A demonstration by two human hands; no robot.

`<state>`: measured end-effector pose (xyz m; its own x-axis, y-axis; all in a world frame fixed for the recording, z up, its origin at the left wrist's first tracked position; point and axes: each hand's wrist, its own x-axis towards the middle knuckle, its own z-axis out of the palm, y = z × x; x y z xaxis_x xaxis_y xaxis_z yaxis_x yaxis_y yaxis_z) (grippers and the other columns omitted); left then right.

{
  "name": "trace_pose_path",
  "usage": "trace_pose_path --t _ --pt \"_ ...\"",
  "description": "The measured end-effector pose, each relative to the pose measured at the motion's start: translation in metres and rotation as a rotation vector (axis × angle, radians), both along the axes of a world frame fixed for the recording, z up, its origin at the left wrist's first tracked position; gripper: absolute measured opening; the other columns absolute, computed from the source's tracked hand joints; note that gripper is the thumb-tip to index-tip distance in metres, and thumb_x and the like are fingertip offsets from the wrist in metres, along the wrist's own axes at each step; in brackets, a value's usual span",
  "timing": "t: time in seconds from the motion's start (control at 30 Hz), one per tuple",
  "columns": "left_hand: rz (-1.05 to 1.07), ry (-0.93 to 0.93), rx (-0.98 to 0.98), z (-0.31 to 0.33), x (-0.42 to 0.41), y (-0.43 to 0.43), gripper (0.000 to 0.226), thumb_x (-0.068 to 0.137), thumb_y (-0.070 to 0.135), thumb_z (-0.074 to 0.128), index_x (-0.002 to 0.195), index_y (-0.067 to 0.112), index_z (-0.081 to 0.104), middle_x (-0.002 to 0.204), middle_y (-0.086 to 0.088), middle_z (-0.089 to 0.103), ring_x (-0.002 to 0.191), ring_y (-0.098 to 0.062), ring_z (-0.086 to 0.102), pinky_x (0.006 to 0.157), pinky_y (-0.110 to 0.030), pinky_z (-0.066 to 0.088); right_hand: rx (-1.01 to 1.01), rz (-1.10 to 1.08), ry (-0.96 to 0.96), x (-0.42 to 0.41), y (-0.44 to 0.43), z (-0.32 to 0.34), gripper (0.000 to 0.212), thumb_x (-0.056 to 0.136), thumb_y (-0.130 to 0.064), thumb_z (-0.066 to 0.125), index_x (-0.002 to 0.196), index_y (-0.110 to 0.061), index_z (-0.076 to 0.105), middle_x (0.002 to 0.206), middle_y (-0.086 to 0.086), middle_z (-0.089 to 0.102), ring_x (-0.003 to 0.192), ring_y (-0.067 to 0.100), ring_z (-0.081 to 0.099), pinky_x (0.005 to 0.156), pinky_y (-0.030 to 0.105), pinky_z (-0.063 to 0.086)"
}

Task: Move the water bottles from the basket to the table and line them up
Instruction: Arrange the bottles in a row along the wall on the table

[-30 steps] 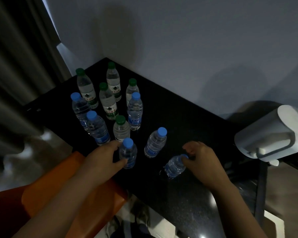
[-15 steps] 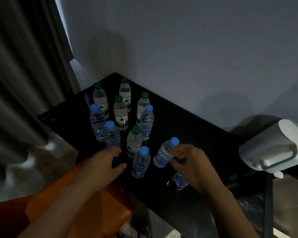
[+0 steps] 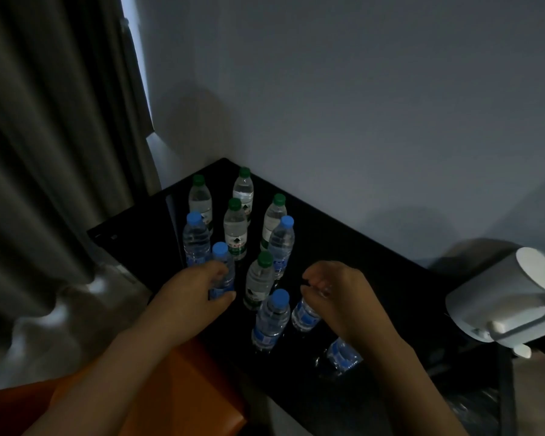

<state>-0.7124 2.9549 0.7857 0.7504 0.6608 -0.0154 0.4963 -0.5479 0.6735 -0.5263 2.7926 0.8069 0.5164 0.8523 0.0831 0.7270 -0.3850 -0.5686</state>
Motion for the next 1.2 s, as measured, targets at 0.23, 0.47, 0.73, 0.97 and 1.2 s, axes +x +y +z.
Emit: trace_pose_path --t 0.23,0.47,0.73,0.97,1.2 --pt "0.015 -0.007 -0.025 0.014 0.037 0.016 0.043 0.086 0.033 0.064 0.125 0.023 0.051 0.121 0.005 0.058 0.108 -0.01 0.058 0.091 -0.029 0.05 0.071 0.008 0.02 0.035 0.02 0.007 0.014 0.08 -0.026 0.068 0.085 -0.037 0.061 0.083 -0.016 0.059 0.076 -0.003 0.057 0.067 0.013 0.048" --pt "0.066 -0.006 0.049 0.018 0.083 0.03 0.041 0.085 0.033 0.064 0.123 0.021 0.052 0.121 0.003 0.059 0.106 -0.011 0.058 0.092 -0.031 0.05 0.077 0.069 0.031 0.082 0.049 0.005 0.013 0.082 -0.021 0.067 0.094 -0.024 0.068 0.089 -0.008 0.063 0.08 0.001 0.059 0.075 0.021 0.052" --pt "0.107 0.03 0.063 0.008 0.118 0.039 0.041 0.085 0.033 0.065 0.122 0.024 0.053 0.119 0.005 0.059 0.104 -0.008 0.056 0.09 -0.026 0.05 0.073 0.129 0.03 0.124 0.076 -0.001 0.013 0.083 -0.02 0.066 0.096 -0.021 0.067 0.09 -0.005 0.063 0.08 0.005 0.059 0.076 0.024 0.052" --pt "0.112 0.008 0.097 0.006 0.129 0.058 0.032 0.084 0.027 0.067 0.114 0.02 0.058 0.112 0.003 0.062 0.097 -0.007 0.057 0.085 -0.022 0.048 0.066 0.148 0.05 0.133 0.096 -0.008 0.013 0.083 -0.02 0.067 0.097 -0.021 0.066 0.091 -0.006 0.062 0.081 0.003 0.058 0.076 0.023 0.052" --pt "0.033 0.007 0.09 0.012 0.121 0.094 0.033 0.086 0.026 0.065 0.117 0.02 0.057 0.116 0.004 0.062 0.1 -0.006 0.055 0.087 -0.018 0.045 0.047 0.124 0.034 0.123 0.127 -0.008 0.01 0.083 -0.018 0.064 0.093 -0.017 0.067 0.09 -0.001 0.064 0.081 0.009 0.061 0.076 0.026 0.051"
